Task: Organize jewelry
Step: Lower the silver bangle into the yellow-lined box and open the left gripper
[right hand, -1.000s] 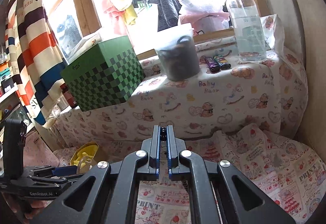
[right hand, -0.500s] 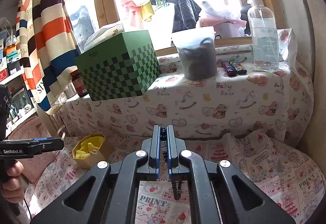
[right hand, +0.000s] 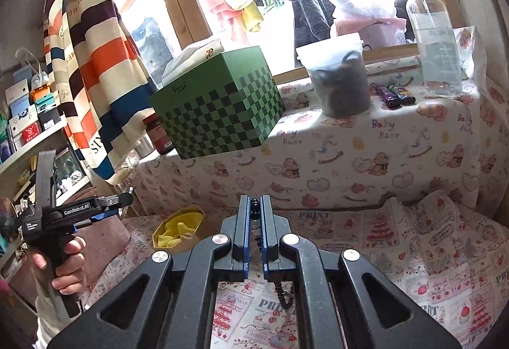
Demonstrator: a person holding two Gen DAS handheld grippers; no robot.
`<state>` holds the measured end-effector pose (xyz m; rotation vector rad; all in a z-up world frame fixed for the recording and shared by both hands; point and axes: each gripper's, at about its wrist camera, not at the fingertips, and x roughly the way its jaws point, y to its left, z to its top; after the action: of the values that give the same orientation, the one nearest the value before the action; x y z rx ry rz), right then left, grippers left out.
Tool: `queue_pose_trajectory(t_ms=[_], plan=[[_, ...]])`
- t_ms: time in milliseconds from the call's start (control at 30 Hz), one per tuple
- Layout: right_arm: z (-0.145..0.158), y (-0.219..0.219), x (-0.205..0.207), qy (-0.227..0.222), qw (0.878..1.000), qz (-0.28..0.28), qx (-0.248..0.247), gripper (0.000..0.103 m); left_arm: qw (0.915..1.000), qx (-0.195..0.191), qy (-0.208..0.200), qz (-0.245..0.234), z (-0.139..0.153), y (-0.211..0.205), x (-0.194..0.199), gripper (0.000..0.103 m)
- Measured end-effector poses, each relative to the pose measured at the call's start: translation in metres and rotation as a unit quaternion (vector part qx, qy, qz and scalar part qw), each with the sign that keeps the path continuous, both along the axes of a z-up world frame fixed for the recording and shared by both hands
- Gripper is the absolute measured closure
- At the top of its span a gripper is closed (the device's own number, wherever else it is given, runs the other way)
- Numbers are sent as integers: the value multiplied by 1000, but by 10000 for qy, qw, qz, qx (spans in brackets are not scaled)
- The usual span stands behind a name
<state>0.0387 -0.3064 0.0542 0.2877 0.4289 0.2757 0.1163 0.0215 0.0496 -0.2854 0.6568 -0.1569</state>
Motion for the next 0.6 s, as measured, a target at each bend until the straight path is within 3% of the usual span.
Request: queue_pose_trajectory(t_ms=[100, 233, 533, 600], plan=[[1, 3, -2, -38, 10000, 57, -3, 97, 9993, -240, -290, 72, -19, 13, 6, 39], [1, 9, -4, -73, 9999, 53, -133, 97, 9982, -549, -150, -161, -41, 19, 24, 39], [-1, 15, -5, -82, 9996, 96, -264, 97, 9969, -724, -144, -276, -48, 22, 31, 39], [-1, 15, -5, -77, 9996, 94, -261, 97, 9968, -682, -130, -403, -47, 19, 31, 30]])
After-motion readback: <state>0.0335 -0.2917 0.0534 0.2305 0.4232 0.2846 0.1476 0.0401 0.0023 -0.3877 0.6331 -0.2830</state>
